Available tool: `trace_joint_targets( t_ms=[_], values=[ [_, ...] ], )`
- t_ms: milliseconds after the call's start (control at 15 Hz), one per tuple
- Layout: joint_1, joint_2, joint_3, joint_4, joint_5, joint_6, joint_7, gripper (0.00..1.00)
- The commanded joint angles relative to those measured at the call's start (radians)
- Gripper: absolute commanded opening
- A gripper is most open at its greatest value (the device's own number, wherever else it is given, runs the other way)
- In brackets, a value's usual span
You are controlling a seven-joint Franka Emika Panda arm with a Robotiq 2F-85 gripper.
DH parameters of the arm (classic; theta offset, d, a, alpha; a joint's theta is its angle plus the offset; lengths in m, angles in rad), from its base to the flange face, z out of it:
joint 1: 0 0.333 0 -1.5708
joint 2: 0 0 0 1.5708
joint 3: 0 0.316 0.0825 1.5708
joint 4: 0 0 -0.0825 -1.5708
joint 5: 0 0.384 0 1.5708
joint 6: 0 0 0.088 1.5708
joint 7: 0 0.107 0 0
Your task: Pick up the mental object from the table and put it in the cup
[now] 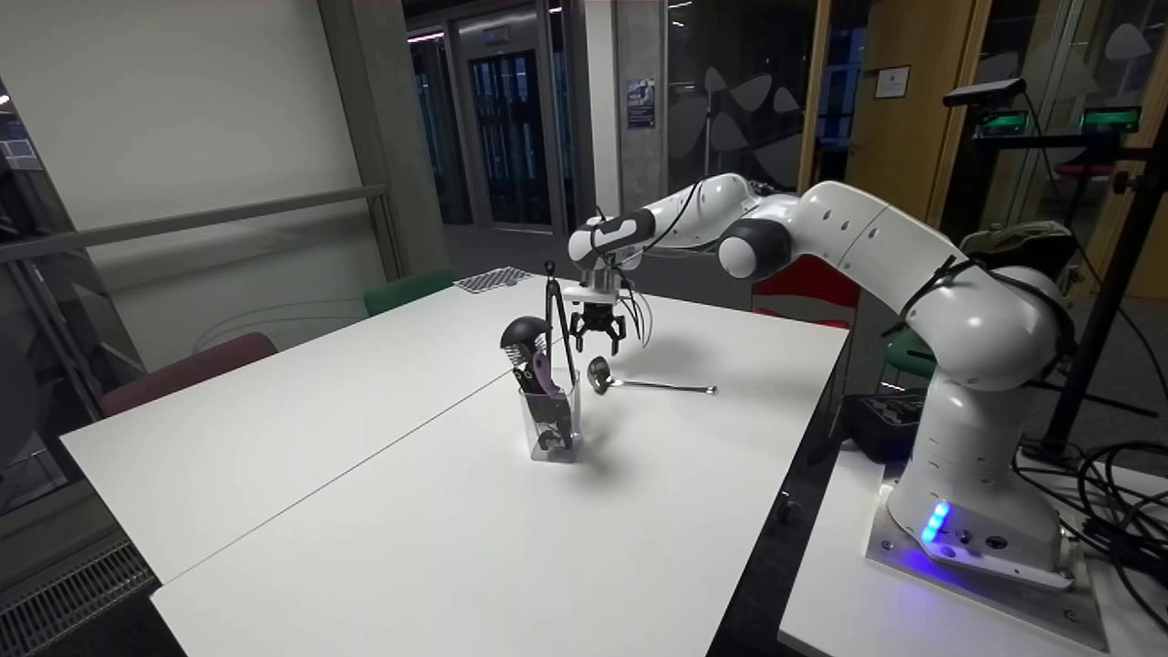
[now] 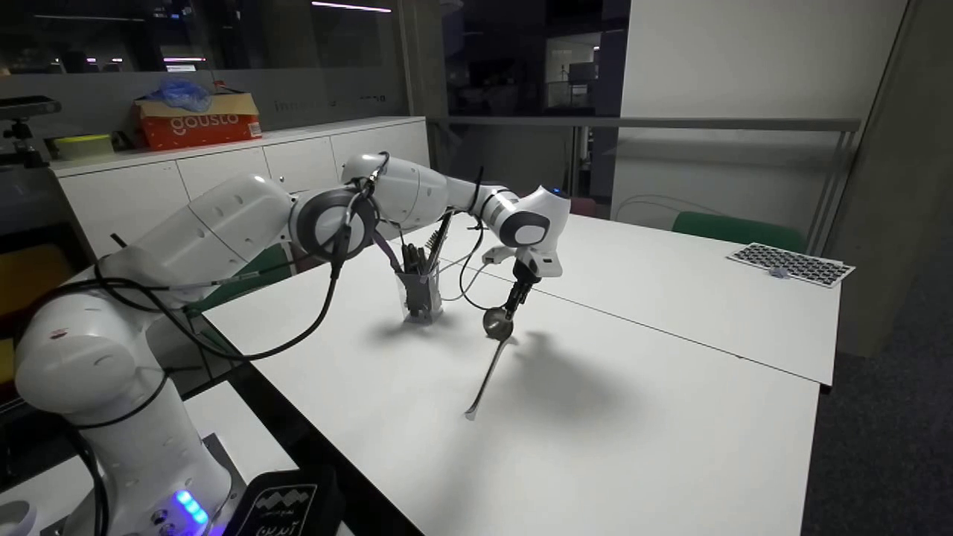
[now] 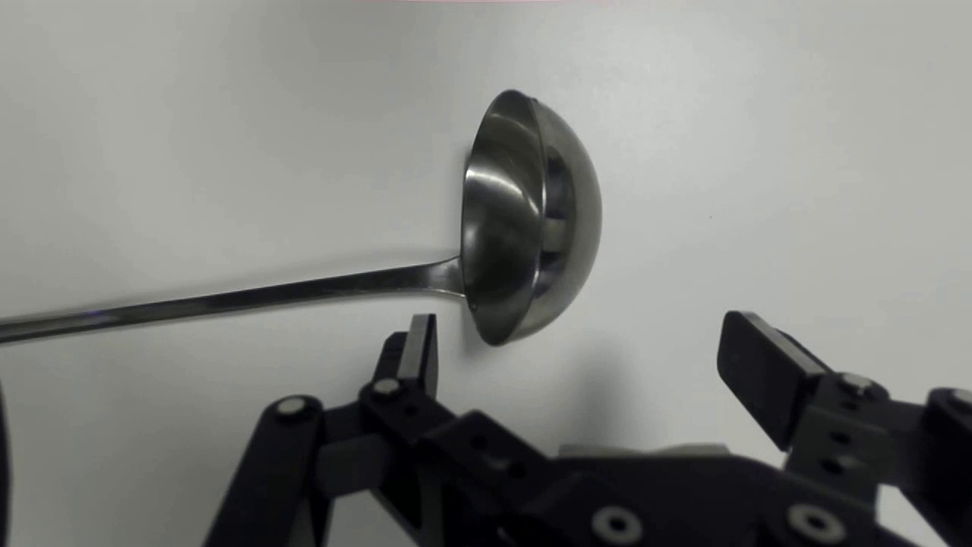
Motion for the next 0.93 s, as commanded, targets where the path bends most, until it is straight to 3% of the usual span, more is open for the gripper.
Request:
trace_joint_targets(
  t_ms=[0, 400, 800, 867],
  values=[
    [-0.018, -0.075, 0.039, -0.105, 0.065, 0.037, -0.062, 1.00],
    [-0.037, -0.072, 0.070, -0.129, 0.175, 0.031, -0.126, 1.00],
    [-0.036, -0.069, 0.059, -0.161, 0.217, 0.028, -0.146, 0.99],
    [-0.036, -0.069, 0.059, -0.166, 0.220, 0.028, -0.150, 0.83]
  ],
)
